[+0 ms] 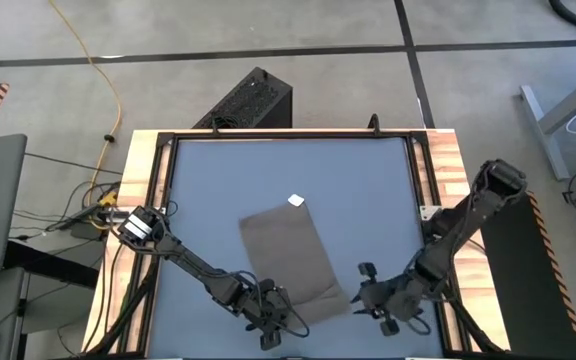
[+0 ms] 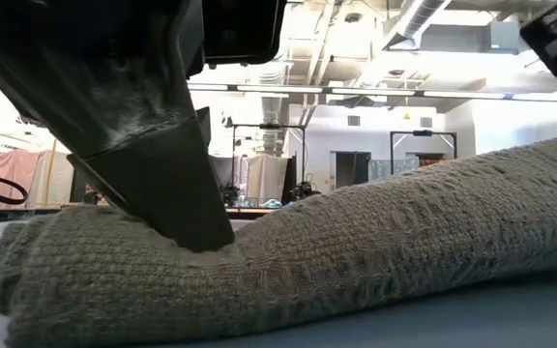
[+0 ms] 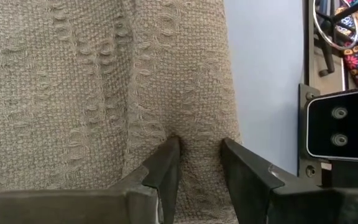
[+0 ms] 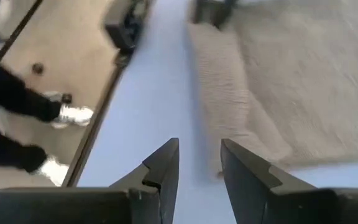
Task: Roll towel
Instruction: Roll the grey towel
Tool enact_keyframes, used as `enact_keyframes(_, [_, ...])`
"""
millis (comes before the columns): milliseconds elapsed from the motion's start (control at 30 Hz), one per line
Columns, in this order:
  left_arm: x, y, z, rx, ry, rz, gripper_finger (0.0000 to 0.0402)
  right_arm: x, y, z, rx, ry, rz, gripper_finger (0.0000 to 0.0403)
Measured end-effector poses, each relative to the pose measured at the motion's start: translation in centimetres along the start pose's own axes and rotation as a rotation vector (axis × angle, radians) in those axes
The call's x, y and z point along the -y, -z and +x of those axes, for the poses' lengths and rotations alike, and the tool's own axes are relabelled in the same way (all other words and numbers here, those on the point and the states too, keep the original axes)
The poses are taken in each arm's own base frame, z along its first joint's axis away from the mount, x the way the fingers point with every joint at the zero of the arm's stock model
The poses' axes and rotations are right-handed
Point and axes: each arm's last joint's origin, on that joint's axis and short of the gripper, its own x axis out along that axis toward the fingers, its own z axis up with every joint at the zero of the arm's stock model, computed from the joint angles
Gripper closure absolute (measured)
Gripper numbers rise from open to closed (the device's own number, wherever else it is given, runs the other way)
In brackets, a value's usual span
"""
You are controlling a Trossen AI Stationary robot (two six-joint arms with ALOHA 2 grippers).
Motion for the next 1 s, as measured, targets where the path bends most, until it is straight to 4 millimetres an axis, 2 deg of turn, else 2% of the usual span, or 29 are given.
enact_keyframes(167, [0.0, 0.0, 0.0, 0.003, 0.007, -0.015, 0.0290, 2.3, -1.2, 0.6, -0.061, -0.031, 0.160, 0.0261])
enact_keyframes(300, [0.0, 0.0, 0.0, -0.001, 0.011, -0.017, 0.0290, 3.7, -2.1, 1.1, -0.041, -0.069, 0.119, 0.0263])
enact_keyframes(467, [0.0, 0.0, 0.1, -0.001, 0.011, -0.027, 0.0290, 3.8, -1.7, 2.1, -0.090, -0.132, 0.011, 0.0248])
enact_keyframes(633, [0.0, 0.0, 0.1, 0.001, 0.011, -0.040, 0.0290, 3.7, -1.0, 3.1, -0.139, -0.137, 0.002, 0.0208])
enact_keyframes(833, [0.0, 0.0, 0.1, 0.002, 0.010, -0.043, 0.0290, 3.7, -0.8, 3.4, -0.153, -0.131, -0.003, 0.0143])
enact_keyframes(1000, [0.0, 0.0, 0.1, 0.002, 0.010, -0.050, 0.0290, 3.6, -0.9, 3.5, -0.138, -0.135, -0.046, 0.0123])
